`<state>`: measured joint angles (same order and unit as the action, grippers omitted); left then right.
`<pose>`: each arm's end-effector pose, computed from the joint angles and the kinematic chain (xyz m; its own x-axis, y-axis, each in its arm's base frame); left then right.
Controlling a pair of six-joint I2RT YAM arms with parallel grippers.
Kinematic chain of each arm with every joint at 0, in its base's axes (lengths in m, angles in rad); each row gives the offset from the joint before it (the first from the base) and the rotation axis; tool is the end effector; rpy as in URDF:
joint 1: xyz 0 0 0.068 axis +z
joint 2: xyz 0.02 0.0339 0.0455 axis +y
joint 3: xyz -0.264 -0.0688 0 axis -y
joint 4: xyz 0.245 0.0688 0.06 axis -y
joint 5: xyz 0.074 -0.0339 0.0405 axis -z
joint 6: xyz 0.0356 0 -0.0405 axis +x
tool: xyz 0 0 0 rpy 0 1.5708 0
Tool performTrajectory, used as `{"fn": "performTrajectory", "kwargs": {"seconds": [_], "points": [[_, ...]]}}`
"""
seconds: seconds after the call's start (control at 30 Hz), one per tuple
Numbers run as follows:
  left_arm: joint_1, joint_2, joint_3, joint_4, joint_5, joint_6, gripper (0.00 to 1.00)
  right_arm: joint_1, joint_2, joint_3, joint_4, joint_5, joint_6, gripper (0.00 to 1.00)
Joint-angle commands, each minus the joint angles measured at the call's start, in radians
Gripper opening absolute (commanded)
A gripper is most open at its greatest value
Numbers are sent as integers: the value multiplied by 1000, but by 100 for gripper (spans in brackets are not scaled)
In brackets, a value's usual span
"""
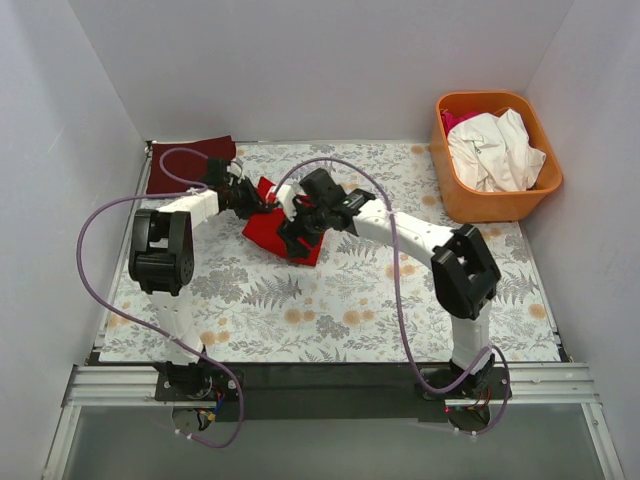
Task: Fold and stack the t-shirts
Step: Neatly place the folded tshirt to the corner
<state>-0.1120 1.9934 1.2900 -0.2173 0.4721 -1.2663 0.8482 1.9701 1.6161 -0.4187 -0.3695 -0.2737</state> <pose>0.4135 -0.0628 0.1574 -0.5931 -0.7883 0.1639 -0.6428 0.3410 -0.6860 0.2880 0.3460 0.2533 -0.2092 -0.6184 -0.7575 -0.9629 0.2655 0.0492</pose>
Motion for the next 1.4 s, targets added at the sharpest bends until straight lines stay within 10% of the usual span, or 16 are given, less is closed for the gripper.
{"fn": "performTrajectory", "kwargs": {"seconds": [0.0, 0.43, 1.37], "points": [[51, 25, 171, -172, -38, 278, 0, -70, -163, -70, 1, -39, -18, 76], [98, 304, 868, -444, -145, 573, 0, -210, -356, -286, -22, -3, -55, 83], [158, 214, 1009, -335, -127, 671, 0, -215, -353, -303, -49, -8, -61, 80]]}}
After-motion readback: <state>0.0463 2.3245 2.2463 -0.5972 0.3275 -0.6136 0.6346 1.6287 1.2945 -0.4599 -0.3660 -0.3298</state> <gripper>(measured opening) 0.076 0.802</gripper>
